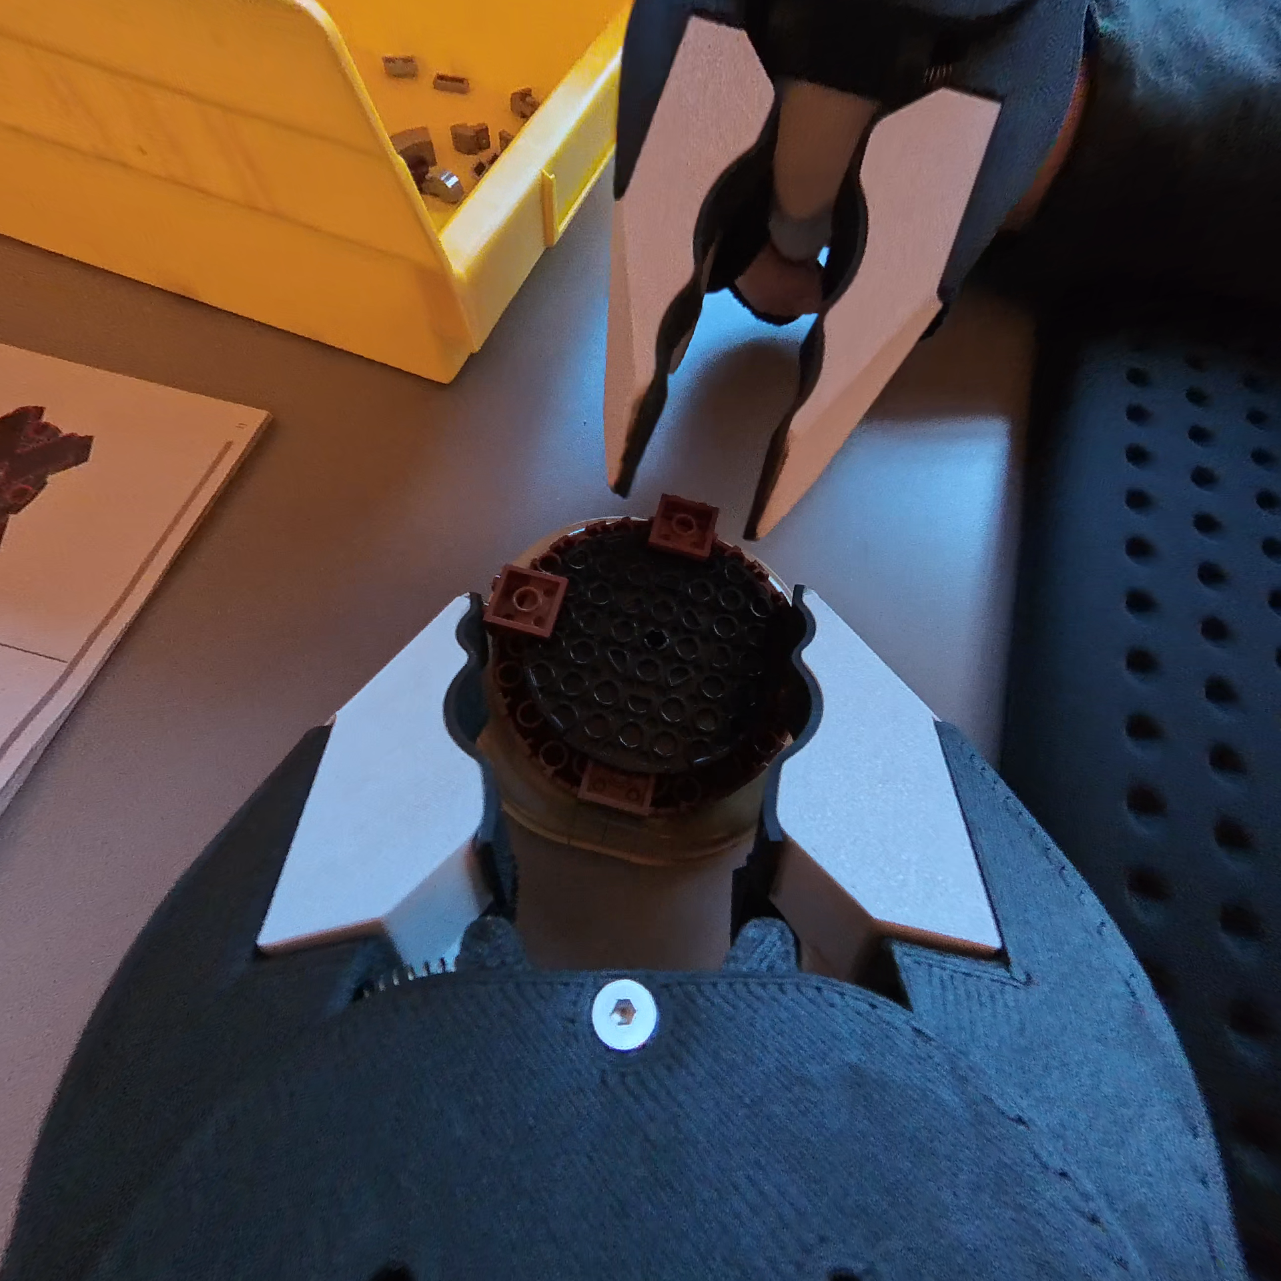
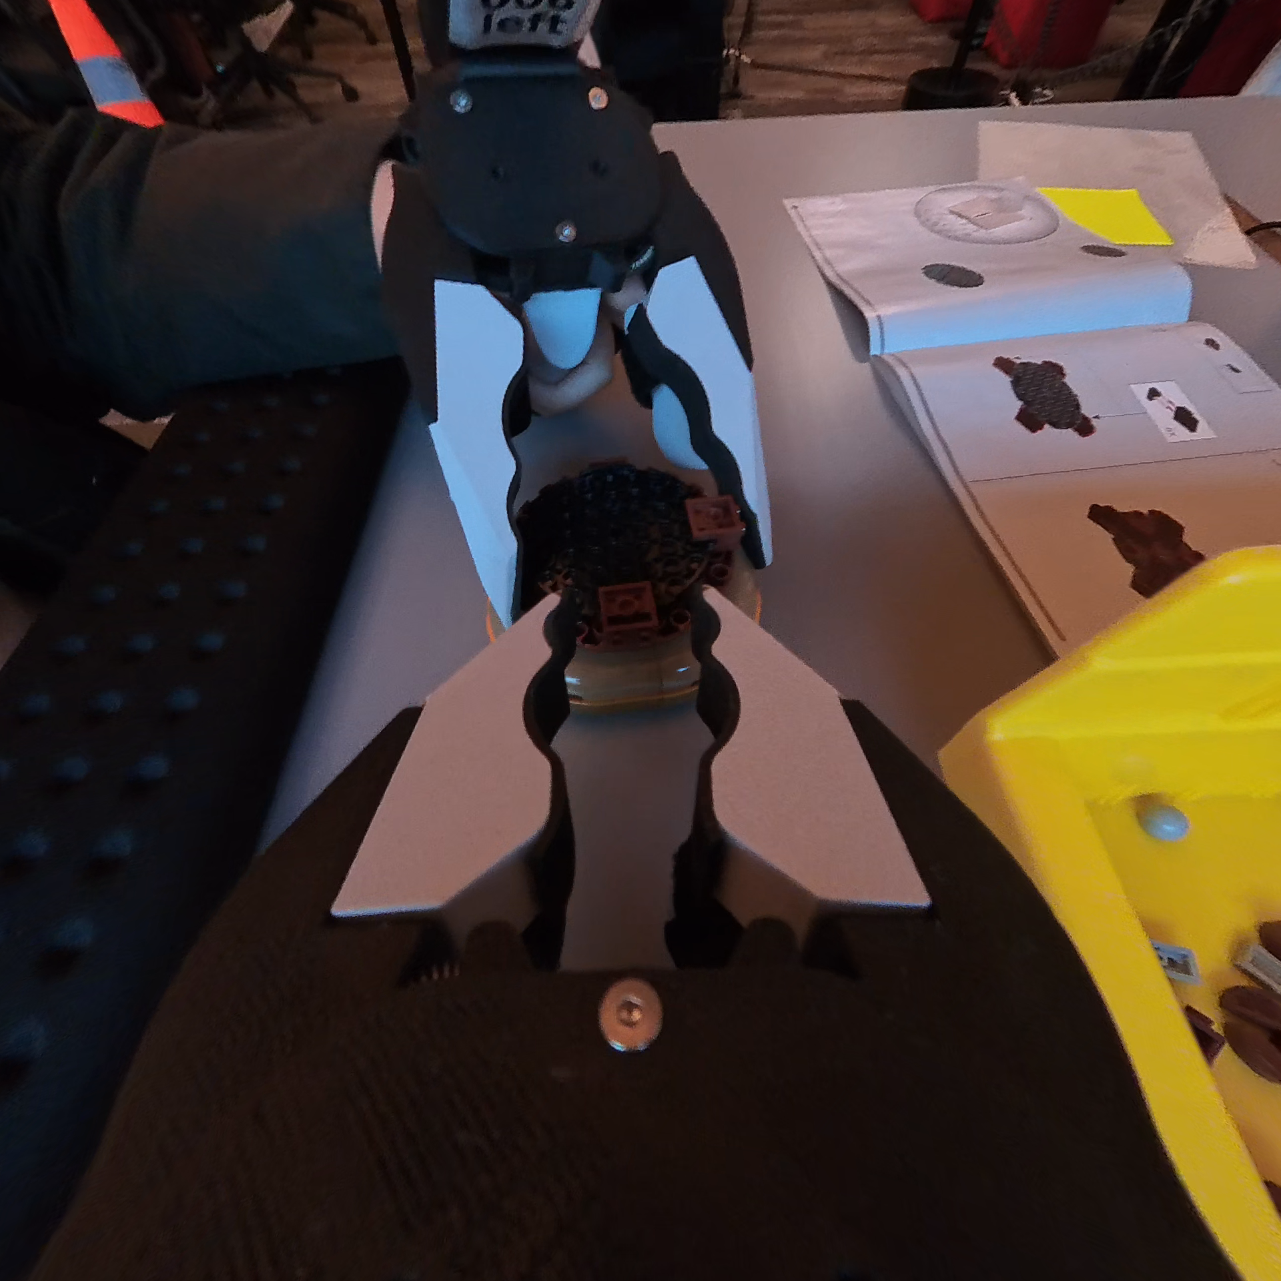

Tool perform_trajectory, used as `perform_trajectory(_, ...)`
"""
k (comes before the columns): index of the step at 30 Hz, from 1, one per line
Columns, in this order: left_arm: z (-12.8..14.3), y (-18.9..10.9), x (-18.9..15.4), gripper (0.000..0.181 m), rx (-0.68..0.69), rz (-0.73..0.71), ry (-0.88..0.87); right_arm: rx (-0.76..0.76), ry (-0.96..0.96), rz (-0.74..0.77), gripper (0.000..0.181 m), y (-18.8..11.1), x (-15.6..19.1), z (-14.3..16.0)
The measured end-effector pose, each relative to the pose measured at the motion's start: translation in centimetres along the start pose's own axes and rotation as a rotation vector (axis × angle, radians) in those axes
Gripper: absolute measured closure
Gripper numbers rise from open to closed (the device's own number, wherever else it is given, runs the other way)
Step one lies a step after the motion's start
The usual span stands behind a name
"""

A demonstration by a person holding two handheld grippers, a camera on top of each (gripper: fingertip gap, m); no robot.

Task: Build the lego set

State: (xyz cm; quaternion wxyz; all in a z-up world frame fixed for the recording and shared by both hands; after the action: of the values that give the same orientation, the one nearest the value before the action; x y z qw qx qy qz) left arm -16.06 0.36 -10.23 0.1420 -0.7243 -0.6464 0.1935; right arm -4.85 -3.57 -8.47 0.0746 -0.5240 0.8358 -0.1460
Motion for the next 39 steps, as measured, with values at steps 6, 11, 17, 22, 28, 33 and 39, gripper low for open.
perform_trajectory(6, 0.0, 0.0, -0.1, 0.094, -0.006, 0.012, 0.006, 0.031, -0.004, -0.014, 0.167, 0.3, 0.1, 0.3)
perform_trajectory(11, 0.1, 0.0, -0.1, 0.094, -0.008, 0.014, 0.012, 0.047, 0.133, -0.052, 0.168, 0.3, -0.2, 0.3)
perform_trajectory(17, 0.1, -0.1, -0.1, 0.094, -0.009, 0.011, 0.013, 0.019, 0.321, -0.092, 0.169, 0.3, -0.7, 0.6)
perform_trajectory(22, 0.1, -0.2, -0.1, 0.094, -0.009, 0.013, 0.013, -0.025, 0.42, -0.134, 0.169, 0.5, -1.0, 0.9)
perform_trajectory(28, 0.1, -0.2, -0.1, 0.094, -0.009, 0.015, 0.012, 0.02, 0.08, -0.071, 0.167, 0.4, -0.3, 0.5)
perform_trajectory(33, 0.1, -0.2, -0.1, 0.094, -0.005, 0.016, 0.013, 0.051, -0.002, -0.037, 0.166, 0.5, 0.1, 0.5)
perform_trajectory(39, 0.1, -0.2, -0.2, 0.094, -0.004, 0.023, 0.017, 0.078, 0.07, -0.047, 0.167, 0.5, 0.0, 0.4)
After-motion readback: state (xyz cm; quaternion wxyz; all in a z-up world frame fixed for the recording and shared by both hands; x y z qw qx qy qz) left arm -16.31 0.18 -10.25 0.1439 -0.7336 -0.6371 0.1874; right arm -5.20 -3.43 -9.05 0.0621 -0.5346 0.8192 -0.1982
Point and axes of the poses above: each gripper's, where its closed fingertips meet, y out along the fingers, z out of its underside, x = y × z across the jaws, the point moved 7 cm from there along -y, back along the fingers, and after that the axes turned 7 degrees about -x, right-handed, at the moved point
